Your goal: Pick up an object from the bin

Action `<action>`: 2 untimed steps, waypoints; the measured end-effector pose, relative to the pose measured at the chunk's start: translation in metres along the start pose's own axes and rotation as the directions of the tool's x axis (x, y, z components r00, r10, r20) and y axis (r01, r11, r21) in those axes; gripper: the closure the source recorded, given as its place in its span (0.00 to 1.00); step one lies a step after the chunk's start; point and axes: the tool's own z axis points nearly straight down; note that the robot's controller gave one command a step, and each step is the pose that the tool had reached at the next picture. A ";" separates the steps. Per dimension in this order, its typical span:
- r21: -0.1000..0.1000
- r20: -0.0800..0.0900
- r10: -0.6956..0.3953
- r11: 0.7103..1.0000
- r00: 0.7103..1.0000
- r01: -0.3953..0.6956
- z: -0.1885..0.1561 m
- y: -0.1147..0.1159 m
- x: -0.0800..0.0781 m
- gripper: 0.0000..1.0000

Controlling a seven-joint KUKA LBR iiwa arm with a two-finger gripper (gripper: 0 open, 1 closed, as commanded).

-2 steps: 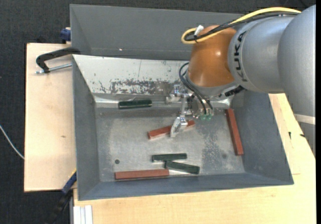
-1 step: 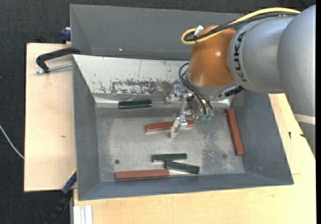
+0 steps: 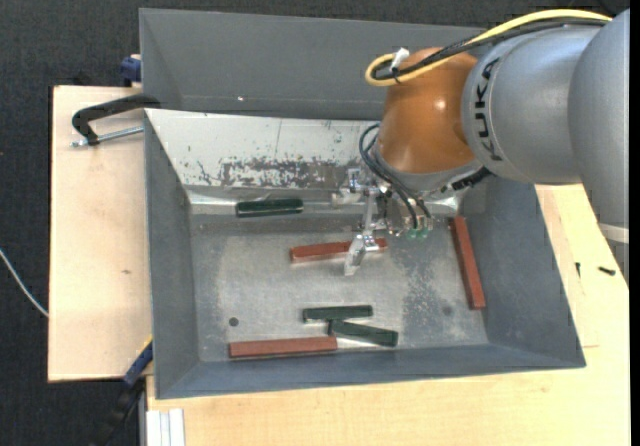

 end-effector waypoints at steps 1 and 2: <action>-0.001 -0.002 0.057 0.998 0.998 -0.057 0.024 -0.005 0.008 0.00; -0.004 -0.004 0.062 0.998 0.998 -0.062 0.020 -0.011 0.005 1.00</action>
Offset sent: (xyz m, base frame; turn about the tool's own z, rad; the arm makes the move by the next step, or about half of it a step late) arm -0.0069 -0.0152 -0.0279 0.0639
